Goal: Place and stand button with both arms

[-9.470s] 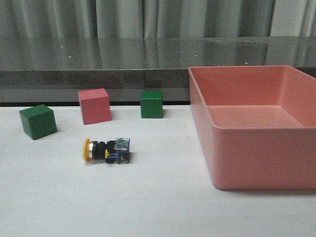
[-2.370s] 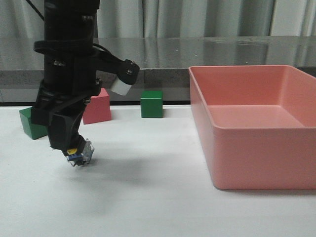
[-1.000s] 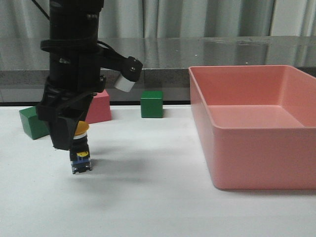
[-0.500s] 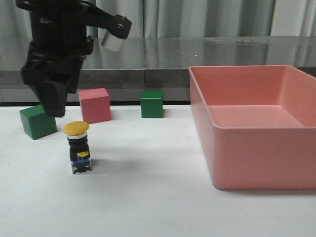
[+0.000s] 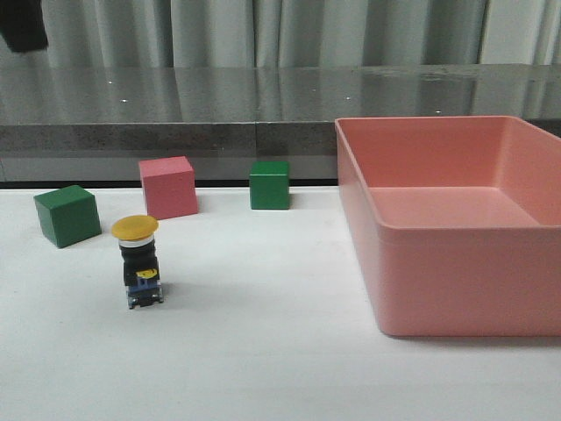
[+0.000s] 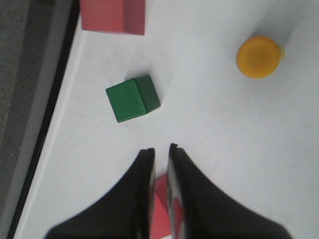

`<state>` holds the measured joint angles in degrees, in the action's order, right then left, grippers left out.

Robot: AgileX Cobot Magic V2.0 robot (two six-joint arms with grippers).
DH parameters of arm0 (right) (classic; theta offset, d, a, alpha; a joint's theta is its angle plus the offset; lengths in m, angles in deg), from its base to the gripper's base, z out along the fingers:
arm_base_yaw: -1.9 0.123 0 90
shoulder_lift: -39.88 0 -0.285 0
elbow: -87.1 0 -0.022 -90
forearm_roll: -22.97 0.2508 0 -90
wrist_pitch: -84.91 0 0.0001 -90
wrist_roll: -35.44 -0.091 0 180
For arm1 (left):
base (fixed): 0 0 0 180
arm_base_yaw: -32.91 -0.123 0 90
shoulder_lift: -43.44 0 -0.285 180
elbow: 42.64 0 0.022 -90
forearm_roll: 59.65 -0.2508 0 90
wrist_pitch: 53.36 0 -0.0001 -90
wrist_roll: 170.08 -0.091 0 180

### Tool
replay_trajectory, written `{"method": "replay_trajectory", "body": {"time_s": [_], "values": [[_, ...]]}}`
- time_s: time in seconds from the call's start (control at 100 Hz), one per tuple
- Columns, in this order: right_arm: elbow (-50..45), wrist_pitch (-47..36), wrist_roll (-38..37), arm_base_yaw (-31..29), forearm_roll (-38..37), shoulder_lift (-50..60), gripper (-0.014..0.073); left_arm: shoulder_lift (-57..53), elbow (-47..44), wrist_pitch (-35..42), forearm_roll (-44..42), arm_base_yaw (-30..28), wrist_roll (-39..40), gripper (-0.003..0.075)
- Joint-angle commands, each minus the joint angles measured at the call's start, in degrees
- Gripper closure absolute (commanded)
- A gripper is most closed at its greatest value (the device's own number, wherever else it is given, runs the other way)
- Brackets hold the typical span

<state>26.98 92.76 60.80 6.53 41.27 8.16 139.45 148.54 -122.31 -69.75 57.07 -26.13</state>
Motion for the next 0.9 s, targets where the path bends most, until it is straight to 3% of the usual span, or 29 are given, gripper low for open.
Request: {"method": "replay_trajectory", "body": {"time_s": [0.0, 0.23, 0.45, 0.64, 0.89], "values": [[1.42, -4.62, -0.08, -0.35, 0.43, -0.02, 0.0703, -5.68, 1.44, 6.06, 5.54, -2.71, 1.51, 0.0739], [1.42, -4.62, -0.08, -0.35, 0.43, -0.02, 0.0703, -17.24, -6.49, 23.37, 16.25, -9.04, 1.40, 0.0739], [1.42, -4.62, -0.08, -0.35, 0.43, -0.02, 0.0703, -32.36, -26.86, 43.11, 20.64, -9.98, 1.40, 0.0739], [1.42, -4.62, -0.08, -0.35, 0.43, -0.02, 0.0703, -44.76, -44.88, 57.30, 29.55, -9.98, 1.40, 0.0739], [1.42, -4.62, -0.08, -0.35, 0.43, -0.02, 0.0703, -55.97, -61.50, 70.64, 36.02, -9.98, 1.40, 0.0739]]}}
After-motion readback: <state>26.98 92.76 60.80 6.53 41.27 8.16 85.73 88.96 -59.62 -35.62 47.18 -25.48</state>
